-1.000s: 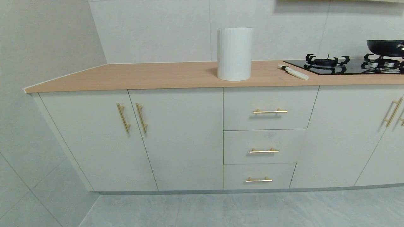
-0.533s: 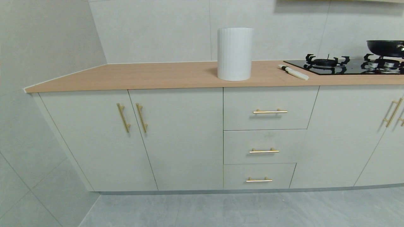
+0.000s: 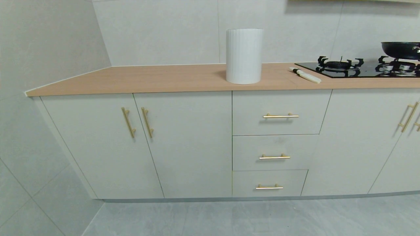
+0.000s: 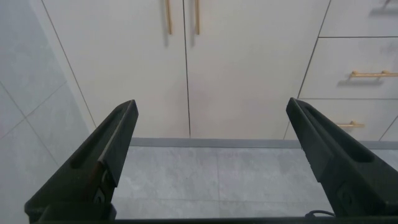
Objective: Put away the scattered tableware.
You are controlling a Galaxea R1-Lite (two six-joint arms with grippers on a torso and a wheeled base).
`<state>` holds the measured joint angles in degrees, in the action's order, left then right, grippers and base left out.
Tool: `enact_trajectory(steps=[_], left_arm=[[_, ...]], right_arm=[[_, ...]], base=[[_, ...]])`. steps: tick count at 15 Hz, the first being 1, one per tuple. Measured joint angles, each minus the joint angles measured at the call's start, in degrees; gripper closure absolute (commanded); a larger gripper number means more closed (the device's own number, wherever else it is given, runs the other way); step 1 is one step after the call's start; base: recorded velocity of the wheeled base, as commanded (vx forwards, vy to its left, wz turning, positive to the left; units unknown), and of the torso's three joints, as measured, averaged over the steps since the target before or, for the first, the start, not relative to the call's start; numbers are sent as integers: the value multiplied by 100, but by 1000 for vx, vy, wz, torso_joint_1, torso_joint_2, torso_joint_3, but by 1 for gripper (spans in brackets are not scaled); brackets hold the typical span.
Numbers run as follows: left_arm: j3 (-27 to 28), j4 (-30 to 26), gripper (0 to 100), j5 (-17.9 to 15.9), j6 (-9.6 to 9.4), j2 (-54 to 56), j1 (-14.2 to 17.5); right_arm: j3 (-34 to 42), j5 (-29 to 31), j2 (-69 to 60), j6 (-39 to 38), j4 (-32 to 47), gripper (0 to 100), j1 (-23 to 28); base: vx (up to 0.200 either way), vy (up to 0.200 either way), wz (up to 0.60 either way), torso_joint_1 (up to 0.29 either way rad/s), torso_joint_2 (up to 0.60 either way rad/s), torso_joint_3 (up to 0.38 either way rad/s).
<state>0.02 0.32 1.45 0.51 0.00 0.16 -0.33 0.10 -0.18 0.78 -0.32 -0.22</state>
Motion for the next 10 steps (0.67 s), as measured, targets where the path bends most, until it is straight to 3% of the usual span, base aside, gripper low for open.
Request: enact_trajectory(steps=[10], left_arm=[[0,0,0,2,-18,0,5]], right_arm=[[26,-96,2,-38,16,0,-2]], base=[[0,0,0,0,0,0]])
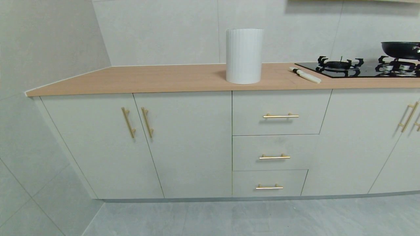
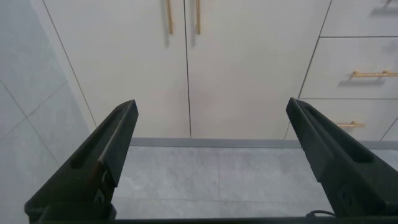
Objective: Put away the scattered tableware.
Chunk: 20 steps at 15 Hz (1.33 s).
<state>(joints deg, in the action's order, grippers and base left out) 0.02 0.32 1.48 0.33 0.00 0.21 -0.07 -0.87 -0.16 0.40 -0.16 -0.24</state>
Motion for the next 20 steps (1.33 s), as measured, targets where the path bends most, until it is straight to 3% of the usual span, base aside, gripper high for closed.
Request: enact_trajectory(steps=[20], left_arm=[[-2,1,0,-2,11,0,0]], right_arm=[[-2,-17,5,-9,9,0,0]], base=[[200,0,0,2,2,1]])
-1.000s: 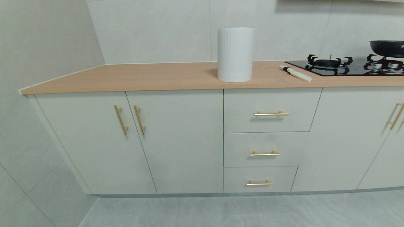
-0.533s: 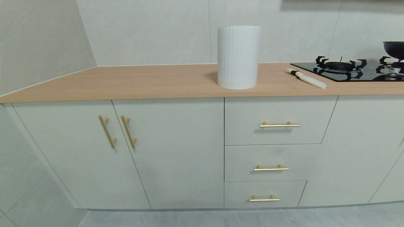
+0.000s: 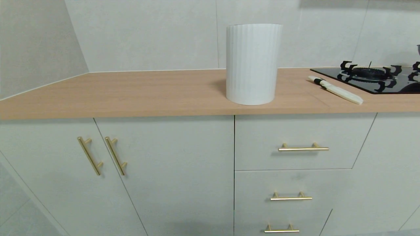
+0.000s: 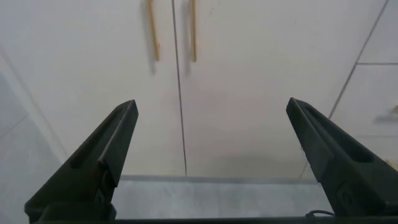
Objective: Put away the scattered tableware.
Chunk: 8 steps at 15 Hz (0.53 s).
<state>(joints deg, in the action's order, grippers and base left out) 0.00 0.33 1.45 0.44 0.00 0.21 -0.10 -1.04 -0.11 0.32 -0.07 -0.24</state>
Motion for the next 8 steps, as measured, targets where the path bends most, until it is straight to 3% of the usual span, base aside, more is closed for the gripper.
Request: enact_trajectory(steps=[4,8], left_arm=[[0,2,0,0,5,0,0],[0,-1,0,0,5,0,0]], right_arm=[[0,0,0,-10,0,0,0],[0,0,1,-10,0,0,0]], base=[[200,0,0,4,6,4],[0,0,0,0,0,0]])
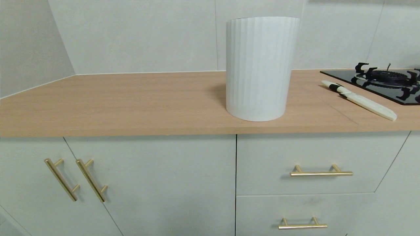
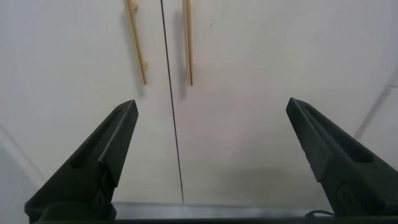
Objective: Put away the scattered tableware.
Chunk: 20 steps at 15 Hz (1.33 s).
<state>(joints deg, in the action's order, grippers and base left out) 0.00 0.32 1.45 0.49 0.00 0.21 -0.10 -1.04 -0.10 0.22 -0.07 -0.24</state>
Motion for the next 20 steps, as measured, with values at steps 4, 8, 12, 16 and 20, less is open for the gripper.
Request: enact_trajectory(steps=[4,8,12,16,20], left_arm=[[0,0,0,2,2,0,0],[0,-2,0,2,2,0,-7],[0,0,0,2,2,0,0],[2,-2,0,5,9,0,-5],[0,1,0,2,11,0,0]], right_arm=[[0,0,0,2,-2,0,0],[0,2,2,0,-2,0,11],[0,0,2,0,-4,0,0],[0,0,2,7,-6,0,4],[0,6,2,10,-6,0,2]], base=[[0,-50,0,1,1,-3],[0,-200,0,6,2,12],[0,-150,0,2,3,1],[0,0,0,0,0,0],[0,0,0,0,0,0]])
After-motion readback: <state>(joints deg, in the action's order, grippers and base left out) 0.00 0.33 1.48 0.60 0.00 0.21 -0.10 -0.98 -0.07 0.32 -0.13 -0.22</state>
